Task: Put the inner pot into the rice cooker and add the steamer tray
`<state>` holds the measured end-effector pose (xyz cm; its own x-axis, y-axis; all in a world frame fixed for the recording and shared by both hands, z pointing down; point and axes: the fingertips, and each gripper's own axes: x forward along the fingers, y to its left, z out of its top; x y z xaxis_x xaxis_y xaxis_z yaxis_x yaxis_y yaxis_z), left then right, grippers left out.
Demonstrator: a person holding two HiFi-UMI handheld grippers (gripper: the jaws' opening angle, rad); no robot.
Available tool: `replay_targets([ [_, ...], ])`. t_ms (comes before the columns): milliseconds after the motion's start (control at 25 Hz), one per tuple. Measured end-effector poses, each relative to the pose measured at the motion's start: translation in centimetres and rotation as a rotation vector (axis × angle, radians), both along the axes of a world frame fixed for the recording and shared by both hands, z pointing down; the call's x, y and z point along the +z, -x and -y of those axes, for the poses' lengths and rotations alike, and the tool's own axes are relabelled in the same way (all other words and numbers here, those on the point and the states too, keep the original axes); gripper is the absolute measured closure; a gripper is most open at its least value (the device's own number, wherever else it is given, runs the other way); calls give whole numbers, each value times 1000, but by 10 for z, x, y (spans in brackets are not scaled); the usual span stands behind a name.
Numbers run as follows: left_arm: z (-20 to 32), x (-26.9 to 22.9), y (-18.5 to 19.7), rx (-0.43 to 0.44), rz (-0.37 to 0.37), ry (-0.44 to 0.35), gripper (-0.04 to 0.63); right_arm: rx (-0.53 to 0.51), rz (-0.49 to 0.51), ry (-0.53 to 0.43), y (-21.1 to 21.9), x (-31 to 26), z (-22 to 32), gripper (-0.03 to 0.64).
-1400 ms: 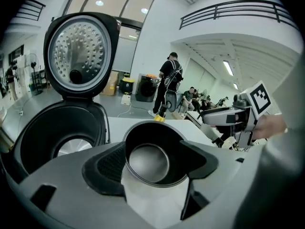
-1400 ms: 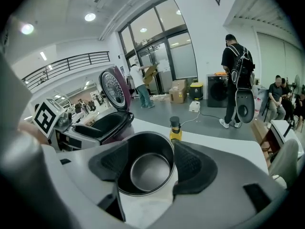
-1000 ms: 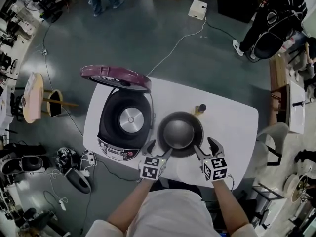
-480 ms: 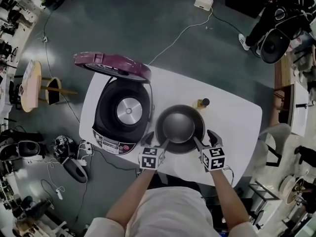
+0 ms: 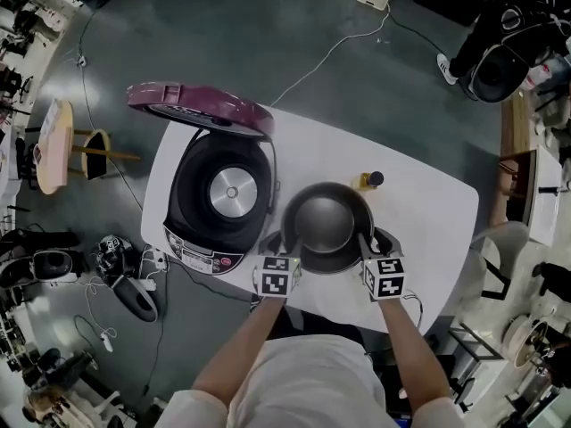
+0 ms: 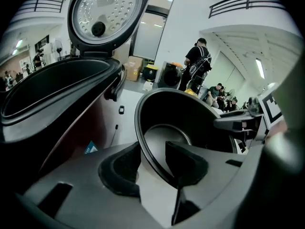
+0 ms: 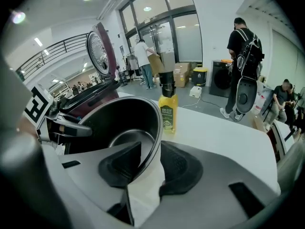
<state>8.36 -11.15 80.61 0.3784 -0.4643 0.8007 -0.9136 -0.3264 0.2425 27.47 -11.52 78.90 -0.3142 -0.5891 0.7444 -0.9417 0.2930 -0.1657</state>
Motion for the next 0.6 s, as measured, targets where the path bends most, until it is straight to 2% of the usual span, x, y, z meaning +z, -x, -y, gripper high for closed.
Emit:
replay_targets([
  [120, 1, -1, 2, -28, 25, -3, 442, 35, -25, 23, -1, 1, 0, 495],
  [280, -2, -1, 5, -60, 56, 21, 477, 101, -4, 52, -2, -1, -2, 523],
  [600, -8, -8, 12, -44, 68, 26, 483, 99, 19, 25, 5, -19, -3, 534],
])
